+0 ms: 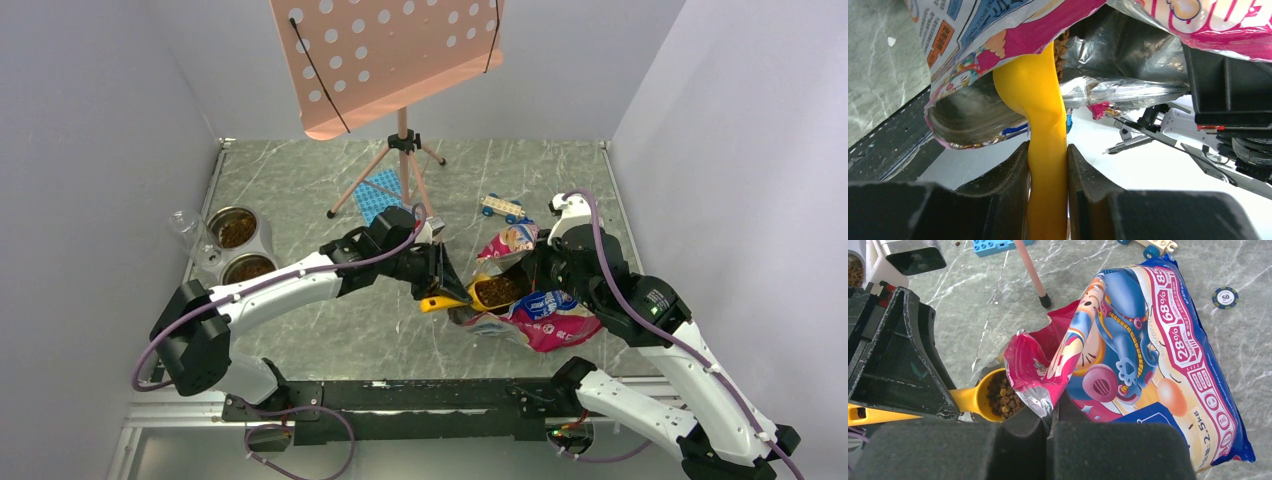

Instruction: Serve the pet food

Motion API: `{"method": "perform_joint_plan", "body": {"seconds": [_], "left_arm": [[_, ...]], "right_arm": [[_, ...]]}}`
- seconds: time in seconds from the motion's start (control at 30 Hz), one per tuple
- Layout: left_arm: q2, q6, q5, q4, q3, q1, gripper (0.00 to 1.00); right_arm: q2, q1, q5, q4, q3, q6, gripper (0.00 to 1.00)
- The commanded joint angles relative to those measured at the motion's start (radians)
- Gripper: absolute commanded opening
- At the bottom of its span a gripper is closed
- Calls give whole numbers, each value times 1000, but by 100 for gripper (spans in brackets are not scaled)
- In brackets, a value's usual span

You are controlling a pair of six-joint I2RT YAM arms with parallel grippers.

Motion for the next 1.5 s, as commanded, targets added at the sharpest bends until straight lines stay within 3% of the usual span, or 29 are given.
{"method": "perform_joint_plan", "body": {"seconds": [0.0, 0.13, 0.3, 0.47, 0.7, 0.9, 1.47], "left_arm": [[-42, -13, -26, 205, 6, -2, 0], [-9, 55, -25, 5, 72, 9, 0], [-29, -72, 2, 231, -77, -1, 0], [-71, -15, -18, 173, -70, 9, 0], [-105, -96, 47, 563, -244, 13, 0], [-166, -42, 48, 528, -264, 19, 0], [-204, -126, 88, 798, -371, 27, 0]], "right_arm": [[-15, 6, -5, 155, 82, 4, 0], [-22, 6, 5, 156, 71, 4, 0], [-16, 6, -1, 152, 79, 4, 0], [-16, 6, 6, 151, 75, -1, 0], [-13, 7, 7, 157, 85, -7, 0], [-36, 6, 38, 153, 89, -2, 0], [-64, 6, 50, 145, 105, 13, 0]]}}
